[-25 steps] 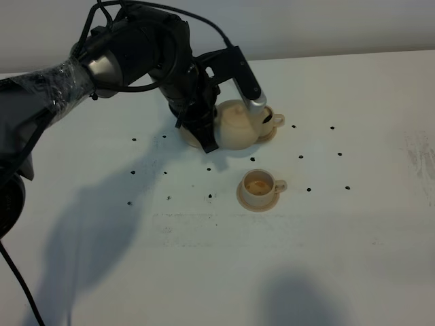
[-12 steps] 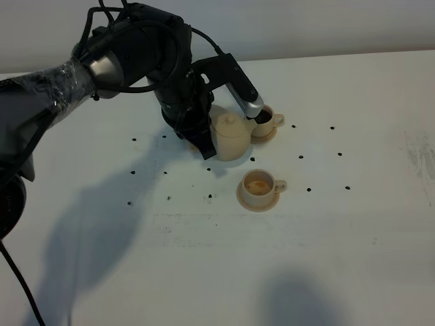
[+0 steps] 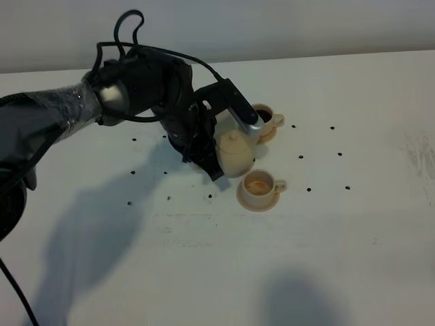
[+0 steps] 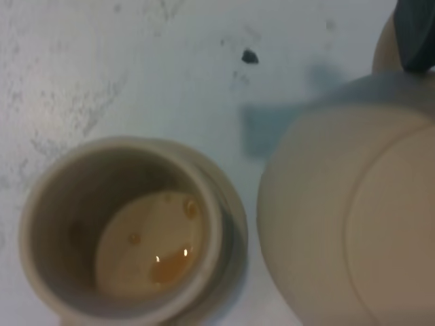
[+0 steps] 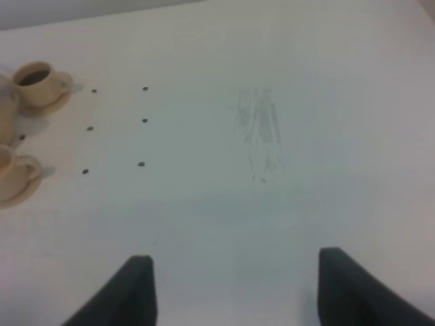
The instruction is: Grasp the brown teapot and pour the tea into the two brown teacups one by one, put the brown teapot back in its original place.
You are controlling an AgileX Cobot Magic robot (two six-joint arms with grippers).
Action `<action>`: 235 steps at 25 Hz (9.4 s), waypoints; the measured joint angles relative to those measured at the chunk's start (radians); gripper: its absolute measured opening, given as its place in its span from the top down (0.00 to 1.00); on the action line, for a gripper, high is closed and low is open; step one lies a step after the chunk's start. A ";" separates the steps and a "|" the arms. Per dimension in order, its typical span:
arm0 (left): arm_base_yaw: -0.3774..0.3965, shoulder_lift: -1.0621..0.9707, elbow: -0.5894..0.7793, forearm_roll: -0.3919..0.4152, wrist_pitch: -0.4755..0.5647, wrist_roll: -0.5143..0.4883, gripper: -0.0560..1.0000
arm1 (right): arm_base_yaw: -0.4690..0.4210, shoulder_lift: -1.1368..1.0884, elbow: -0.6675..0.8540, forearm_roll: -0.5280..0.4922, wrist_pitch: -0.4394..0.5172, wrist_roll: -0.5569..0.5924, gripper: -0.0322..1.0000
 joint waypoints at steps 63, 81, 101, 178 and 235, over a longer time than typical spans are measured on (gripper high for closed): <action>-0.051 -0.288 0.438 0.330 -0.473 0.581 0.86 | 0.000 0.000 0.000 0.000 0.000 0.000 0.48; -0.059 -0.285 0.438 0.454 -0.523 0.614 0.86 | 0.000 0.000 0.000 0.000 0.000 0.000 0.48; -0.073 -0.285 0.438 0.588 -0.584 0.615 0.86 | 0.000 0.000 0.000 0.000 0.000 0.000 0.48; -0.108 -0.304 0.438 0.824 -0.609 0.664 0.86 | 0.000 0.000 0.000 0.000 0.000 0.000 0.48; -0.120 -0.304 0.438 0.850 -0.638 0.663 0.86 | 0.000 0.000 0.000 0.000 0.000 0.000 0.48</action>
